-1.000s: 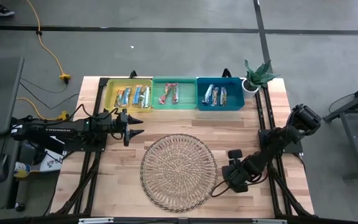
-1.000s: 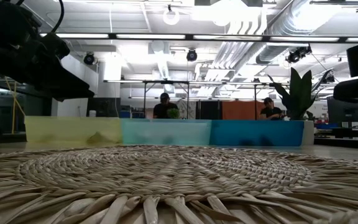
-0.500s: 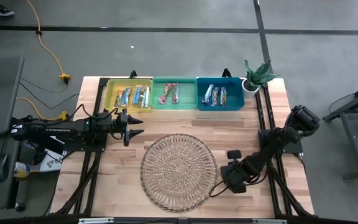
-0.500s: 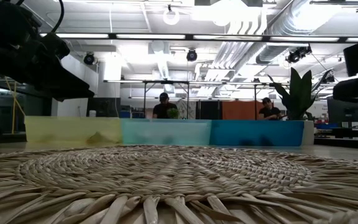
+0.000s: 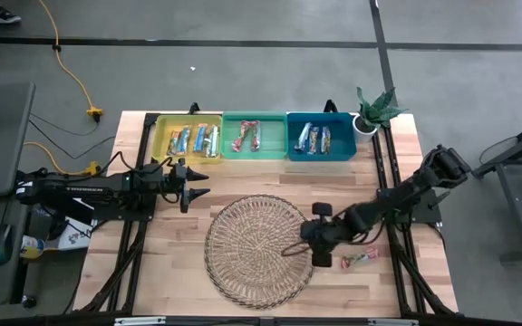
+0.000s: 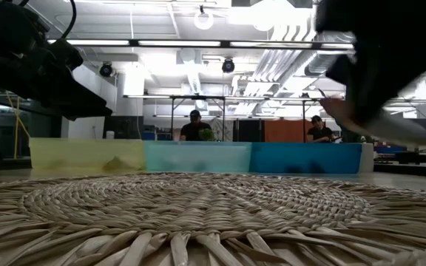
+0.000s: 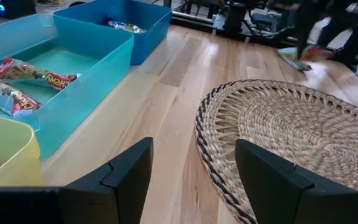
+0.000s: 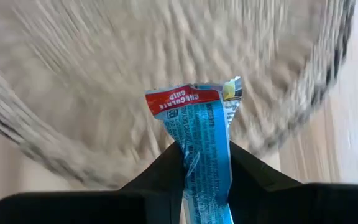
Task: Pick and place Granola Bars by type
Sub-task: Put the red granola bar into the green bin
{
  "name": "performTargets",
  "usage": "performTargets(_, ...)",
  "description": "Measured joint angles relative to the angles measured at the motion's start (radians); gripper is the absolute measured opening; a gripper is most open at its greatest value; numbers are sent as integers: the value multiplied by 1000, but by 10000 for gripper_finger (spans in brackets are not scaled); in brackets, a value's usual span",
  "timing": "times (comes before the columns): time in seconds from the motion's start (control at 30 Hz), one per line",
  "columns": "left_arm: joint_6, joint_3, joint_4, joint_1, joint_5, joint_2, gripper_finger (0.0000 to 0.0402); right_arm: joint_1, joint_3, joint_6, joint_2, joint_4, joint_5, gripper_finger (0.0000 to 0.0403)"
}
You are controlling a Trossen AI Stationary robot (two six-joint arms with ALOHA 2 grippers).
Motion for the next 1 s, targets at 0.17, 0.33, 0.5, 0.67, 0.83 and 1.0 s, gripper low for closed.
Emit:
performTargets(0.17, 0, 0, 0, 0, 0, 0, 225, -53, 26, -25, -39, 135, -2, 82)
performTargets(0.33, 0, 0, 0, 0, 0, 0, 225, -101, 41, -51, -75, 316, -6, 82)
performTargets(0.5, 0, 0, 0, 0, 0, 0, 225, -146, 41, -98, -129, 541, -6, 82)
performTargets(0.67, 0, 0, 0, 0, 0, 0, 225, -199, 42, -143, -212, 662, -6, 83)
performTargets(0.83, 0, 0, 0, 0, 0, 0, 225, -241, 42, -186, -333, 737, -5, 83)
performTargets(1.0, 0, 0, 0, 0, 0, 0, 225, -257, 42, -242, -452, 750, -2, 83)
